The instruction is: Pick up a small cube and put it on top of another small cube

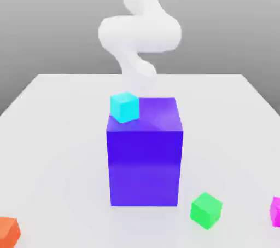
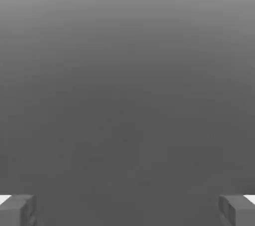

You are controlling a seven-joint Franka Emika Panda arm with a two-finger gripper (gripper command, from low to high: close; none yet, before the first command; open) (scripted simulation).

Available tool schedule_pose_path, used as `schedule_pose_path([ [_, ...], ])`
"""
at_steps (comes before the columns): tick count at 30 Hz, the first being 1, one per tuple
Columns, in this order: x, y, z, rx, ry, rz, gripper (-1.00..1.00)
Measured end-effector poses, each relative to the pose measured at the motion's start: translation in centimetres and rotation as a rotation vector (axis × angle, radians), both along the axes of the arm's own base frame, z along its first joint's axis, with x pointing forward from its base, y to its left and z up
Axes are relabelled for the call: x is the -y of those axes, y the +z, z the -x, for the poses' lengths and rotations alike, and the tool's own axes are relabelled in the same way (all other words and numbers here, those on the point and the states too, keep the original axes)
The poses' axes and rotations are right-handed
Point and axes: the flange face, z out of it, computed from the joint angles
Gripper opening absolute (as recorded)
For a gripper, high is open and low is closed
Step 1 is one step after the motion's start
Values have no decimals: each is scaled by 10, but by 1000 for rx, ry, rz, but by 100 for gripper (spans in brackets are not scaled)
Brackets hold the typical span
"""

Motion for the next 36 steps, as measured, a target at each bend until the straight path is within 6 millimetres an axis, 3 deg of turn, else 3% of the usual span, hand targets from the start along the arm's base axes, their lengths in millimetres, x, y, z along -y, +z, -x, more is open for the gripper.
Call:
schedule_pose_path([
  [4, -40, -53, -46, -98, 144, 80, 0],
  [8, -83, -111, -80, -189, 292, 155, 0],
  [15, -164, -225, -109, -337, 566, 276, 0],
  [20, -231, -313, -100, -435, 792, 359, 0],
  [27, -290, -440, -66, -571, 1072, 450, 0],
  [29, -305, -476, -50, -606, 1152, 471, 0],
  [33, -312, -536, -43, -621, 1188, 479, 0],
  [34, -312, -548, -42, -621, 1190, 480, -100],
  [36, -312, -548, -42, -621, 1190, 480, -100],
])
